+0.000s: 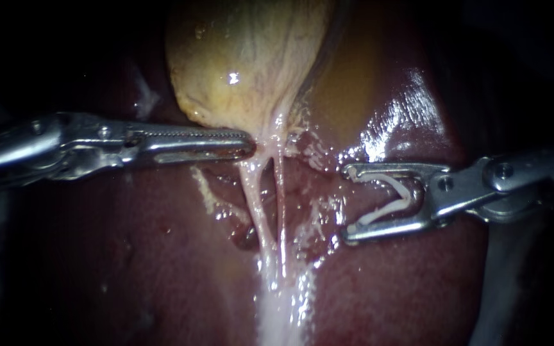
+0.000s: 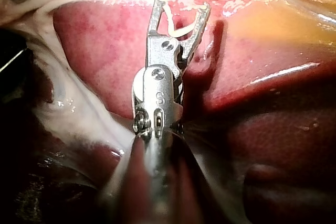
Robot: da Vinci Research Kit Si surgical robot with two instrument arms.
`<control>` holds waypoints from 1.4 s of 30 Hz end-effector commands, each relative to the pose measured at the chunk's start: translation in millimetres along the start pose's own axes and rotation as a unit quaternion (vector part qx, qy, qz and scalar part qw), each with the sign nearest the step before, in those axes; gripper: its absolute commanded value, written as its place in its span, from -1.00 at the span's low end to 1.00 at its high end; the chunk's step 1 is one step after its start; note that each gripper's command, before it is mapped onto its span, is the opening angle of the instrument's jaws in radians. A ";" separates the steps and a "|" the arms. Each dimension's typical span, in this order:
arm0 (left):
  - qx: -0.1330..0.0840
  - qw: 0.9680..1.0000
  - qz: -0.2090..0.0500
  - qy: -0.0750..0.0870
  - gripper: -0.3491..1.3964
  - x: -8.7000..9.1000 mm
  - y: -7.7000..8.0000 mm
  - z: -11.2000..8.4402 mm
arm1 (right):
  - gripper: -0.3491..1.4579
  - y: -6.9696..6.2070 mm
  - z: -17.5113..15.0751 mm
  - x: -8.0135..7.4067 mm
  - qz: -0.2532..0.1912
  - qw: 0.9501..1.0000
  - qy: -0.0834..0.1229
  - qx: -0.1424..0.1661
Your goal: Grabbing gallbladder
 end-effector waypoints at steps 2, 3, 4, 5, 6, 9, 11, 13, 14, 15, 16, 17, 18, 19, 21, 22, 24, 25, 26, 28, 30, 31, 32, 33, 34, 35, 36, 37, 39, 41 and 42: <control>-0.001 1.000 -0.003 0.000 -1.00 0.0 0.3 -0.5 | -0.07 0.0 0.0 0.0 0.000 1.000 0.000 0.000; -0.001 1.000 -0.004 0.000 -1.00 0.1 0.4 -0.8 | -0.07 0.0 0.0 0.0 0.000 1.000 0.000 0.000; -0.002 1.000 -0.004 -0.001 -1.00 0.3 0.6 -1.2 | -0.07 0.0 0.0 0.0 0.000 1.000 0.000 0.000; -0.003 1.000 -0.005 -0.001 -1.00 0.5 0.7 -1.5 | -0.07 0.0 0.0 0.0 0.000 1.000 0.000 0.000; -0.004 1.000 -0.006 -0.001 -1.00 0.9 0.9 -2.0 | -0.07 0.0 0.0 0.0 0.000 1.000 0.000 0.000; -0.007 1.000 -0.009 -0.002 -1.00 1.9 1.4 -3.2 | -0.07 0.0 0.1 0.0 0.000 1.000 0.000 0.000; -0.009 1.000 -0.010 -0.002 -1.00 2.6 1.5 -3.9 | -0.07 0.0 0.1 0.0 0.000 1.000 0.000 -0.001; -0.009 1.000 -0.012 -0.002 -1.00 3.1 1.6 -4.4 | -0.07 0.1 0.1 0.0 0.000 1.000 0.000 -0.001; -0.008 1.000 -0.013 -0.002 -1.00 3.4 1.7 -4.7 | -0.07 0.1 0.1 0.0 0.000 1.000 0.000 -0.001; -0.007 1.000 -0.013 -0.002 -1.00 3.6 1.7 -4.9 | -0.07 0.1 0.1 0.0 0.000 1.000 0.000 -0.001; -0.008 1.000 -0.014 -0.003 -1.00 3.8 1.7 -5.1 | -0.07 0.1 0.1 0.0 0.000 1.000 0.000 -0.001; -0.007 1.000 -0.014 -0.004 -1.00 4.0 1.7 -5.3 | -0.07 0.1 0.1 0.0 0.000 1.000 0.000 -0.001; -0.006 1.000 -0.015 -0.004 -1.00 4.2 1.6 -5.5 | -0.07 0.1 0.1 0.0 0.000 1.000 0.000 -0.001; -0.005 1.000 -0.016 -0.002 -1.00 4.4 1.5 -5.7 | -0.07 0.1 0.1 0.0 0.000 1.000 0.000 -0.001; -0.004 1.000 -0.017 0.001 -1.00 4.7 1.4 -6.1 | -0.07 0.1 0.1 0.0 0.000 1.000 0.000 -0.001; -0.003 1.000 -0.017 0.001 -1.00 4.9 1.3 -6.3 | -0.07 0.1 0.1 0.0 0.000 1.000 0.000 -0.001; -0.002 1.000 -0.019 0.004 -1.00 5.4 1.1 -6.9 | -0.07 0.1 0.1 0.0 0.000 1.000 0.000 -0.001; -0.001 1.000 -0.020 0.004 -1.00 5.6 1.0 -7.0 | -0.07 0.1 0.1 0.0 0.000 1.000 0.000 -0.001; -0.001 1.000 -0.021 0.007 -1.00 5.8 1.0 -7.3 | -0.07 0.1 0.1 0.0 0.000 1.000 0.000 -0.001; 0.000 1.000 -0.021 0.007 -1.00 5.9 0.9 -7.5 | -0.07 0.1 0.1 0.0 0.000 1.000 0.000 -0.001; 0.000 1.000 -0.022 0.007 -1.00 5.9 1.0 -7.5 | -0.07 0.1 0.1 0.0 0.000 1.000 0.000 -0.001; 0.001 1.000 -0.022 0.007 -1.00 5.9 1.0 -7.6 | -0.07 0.1 0.1 0.0 0.000 1.000 0.000 -0.001; 0.001 1.000 -0.022 0.007 -1.00 5.9 1.0 -7.6 | -0.07 0.1 0.1 0.0 0.000 1.000 0.000 -0.001; 0.001 1.000 -0.022 0.007 -1.00 5.9 1.0 -7.6 | -0.07 0.1 0.1 0.0 0.000 1.000 0.000 -0.001; 0.001 1.000 -0.022 0.007 -1.00 5.9 1.0 -7.6 | -0.07 0.1 0.1 0.0 0.000 1.000 0.000 -0.001; 0.001 1.000 -0.022 0.007 -1.00 5.9 1.0 -7.5 | -0.07 0.1 0.2 0.0 0.000 1.000 0.000 -0.001; 0.001 1.000 -0.022 0.007 -1.00 5.9 1.0 -7.5 | -0.07 0.1 0.2 0.0 0.000 1.000 0.000 -0.001; 0.001 1.000 -0.022 0.007 -1.00 5.9 1.0 -7.5 | -0.07 0.1 0.2 0.0 0.000 1.000 0.000 -0.001; 0.001 1.000 -0.022 0.007 -1.00 5.9 1.0 -7.5 | -0.07 0.1 0.2 0.0 0.000 1.000 0.000 -0.001; 0.001 1.000 -0.022 0.007 -1.00 5.9 1.0 -7.5 | -0.07 0.1 0.2 0.0 0.000 1.000 0.000 -0.001; 0.001 1.000 -0.021 0.007 -1.00 5.9 1.0 -7.5 | -0.07 0.1 0.2 0.0 0.000 1.000 0.000 -0.001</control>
